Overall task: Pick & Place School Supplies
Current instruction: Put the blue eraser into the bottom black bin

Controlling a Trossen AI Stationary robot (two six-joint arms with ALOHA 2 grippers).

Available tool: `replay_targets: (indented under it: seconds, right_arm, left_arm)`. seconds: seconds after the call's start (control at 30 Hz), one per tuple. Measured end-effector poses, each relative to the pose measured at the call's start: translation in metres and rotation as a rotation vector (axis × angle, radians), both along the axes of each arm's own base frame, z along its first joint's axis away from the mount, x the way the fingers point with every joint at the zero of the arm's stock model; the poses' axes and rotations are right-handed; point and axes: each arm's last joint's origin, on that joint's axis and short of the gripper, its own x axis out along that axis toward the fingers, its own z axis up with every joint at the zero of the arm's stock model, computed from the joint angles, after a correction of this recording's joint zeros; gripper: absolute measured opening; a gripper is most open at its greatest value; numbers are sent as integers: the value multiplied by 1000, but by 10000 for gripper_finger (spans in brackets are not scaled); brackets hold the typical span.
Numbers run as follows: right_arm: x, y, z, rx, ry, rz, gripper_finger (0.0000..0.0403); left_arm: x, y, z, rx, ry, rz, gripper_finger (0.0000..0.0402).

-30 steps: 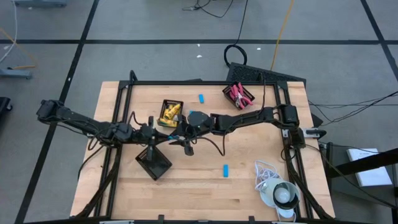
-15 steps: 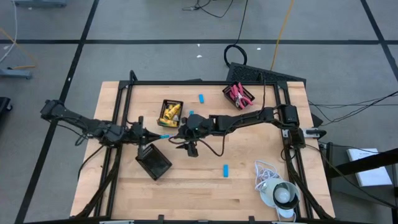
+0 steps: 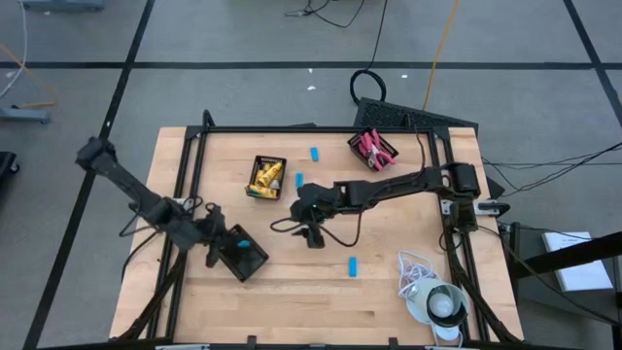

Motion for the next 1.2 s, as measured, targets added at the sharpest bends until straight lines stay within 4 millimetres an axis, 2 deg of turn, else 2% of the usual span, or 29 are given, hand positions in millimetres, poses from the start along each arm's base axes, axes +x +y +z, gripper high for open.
replay_targets:
  seconds: [0.1,0.2,0.33,0.47,0.67,0.9,1.03,1.2]
  right_arm:
    - [-5,-3,-4,-27,3,-38,211]
    - [-20,-6,-5,-49,56,-68,211]
    - [-31,-13,-2,-95,34,-138,210]
    - [-39,-24,-12,-84,53,-182,210]
    - [-50,-43,-29,-75,124,-234,210]
    - [-52,-60,-31,-87,105,-297,210]
    - [-54,-86,-27,-72,90,-377,211]
    - [-66,-132,-27,8,94,-500,229]
  left_arm:
    - [1,-6,-7,-13,53,11,3]
    - [4,-9,-13,-28,100,33,2]
    - [6,-12,-20,-38,150,53,1]
    - [9,-15,-20,-33,132,37,15]
    - [10,-14,-17,15,88,27,72]
    - [14,-13,-8,123,-46,58,164]
    - [17,-10,5,224,-191,137,210]
    - [23,-2,17,324,-291,253,249]
